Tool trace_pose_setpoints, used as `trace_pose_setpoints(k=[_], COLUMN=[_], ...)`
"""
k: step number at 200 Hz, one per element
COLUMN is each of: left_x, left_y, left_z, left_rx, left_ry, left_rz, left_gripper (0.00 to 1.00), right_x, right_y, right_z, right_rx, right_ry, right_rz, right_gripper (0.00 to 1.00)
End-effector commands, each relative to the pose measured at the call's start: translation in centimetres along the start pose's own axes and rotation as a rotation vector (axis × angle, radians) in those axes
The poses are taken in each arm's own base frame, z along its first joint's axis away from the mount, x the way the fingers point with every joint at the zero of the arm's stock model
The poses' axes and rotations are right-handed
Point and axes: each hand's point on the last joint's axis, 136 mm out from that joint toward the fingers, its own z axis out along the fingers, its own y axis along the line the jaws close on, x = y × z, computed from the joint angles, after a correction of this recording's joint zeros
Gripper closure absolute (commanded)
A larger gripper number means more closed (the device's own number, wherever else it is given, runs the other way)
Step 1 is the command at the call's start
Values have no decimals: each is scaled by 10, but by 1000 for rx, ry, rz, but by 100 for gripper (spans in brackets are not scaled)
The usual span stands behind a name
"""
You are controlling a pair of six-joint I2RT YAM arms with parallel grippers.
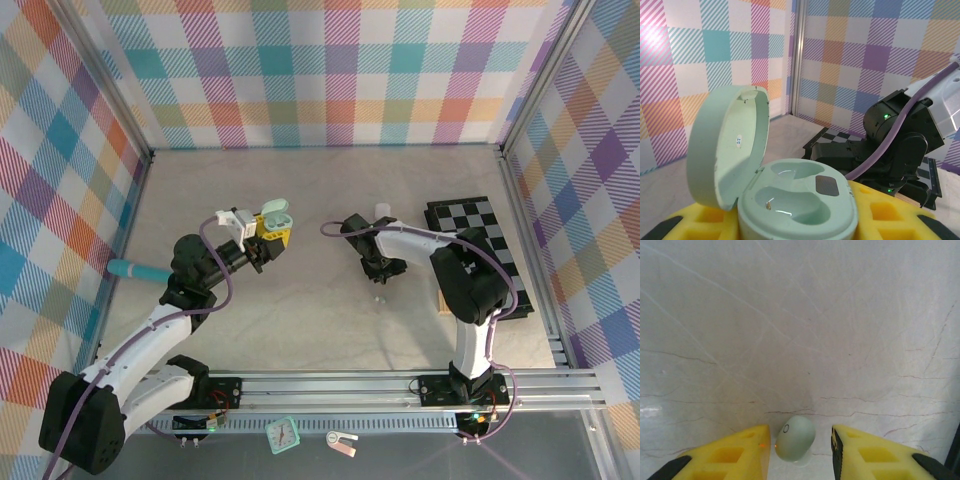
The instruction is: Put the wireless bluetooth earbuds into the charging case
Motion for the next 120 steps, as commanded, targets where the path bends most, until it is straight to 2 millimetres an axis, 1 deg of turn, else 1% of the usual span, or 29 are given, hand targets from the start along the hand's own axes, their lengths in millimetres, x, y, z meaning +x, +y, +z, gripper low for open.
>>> trace_pose_setpoints(k=[1, 20, 45, 65, 120], left_x=[-6, -6, -6, -5, -5], left_y=[4, 3, 2, 1, 0], left_z=[-4, -3, -3, -2, -2], left_rx=[-21, -13, -7, 1, 10], left_ry=[-26, -30, -30, -29, -31], left_rz=[15, 8, 6, 5, 2], left_gripper=[63, 63, 63, 63, 63], right_x=[2, 3, 2, 1, 2], right_y=[-7, -10, -16, -16, -15], right_z=[1, 1, -2, -4, 2], right_rx=[55, 81, 108, 108, 123], right_ry=[18, 23, 16, 10, 25], right_rz=[-14, -25, -31, -33, -46], right_gripper=[62, 64, 66, 68, 72])
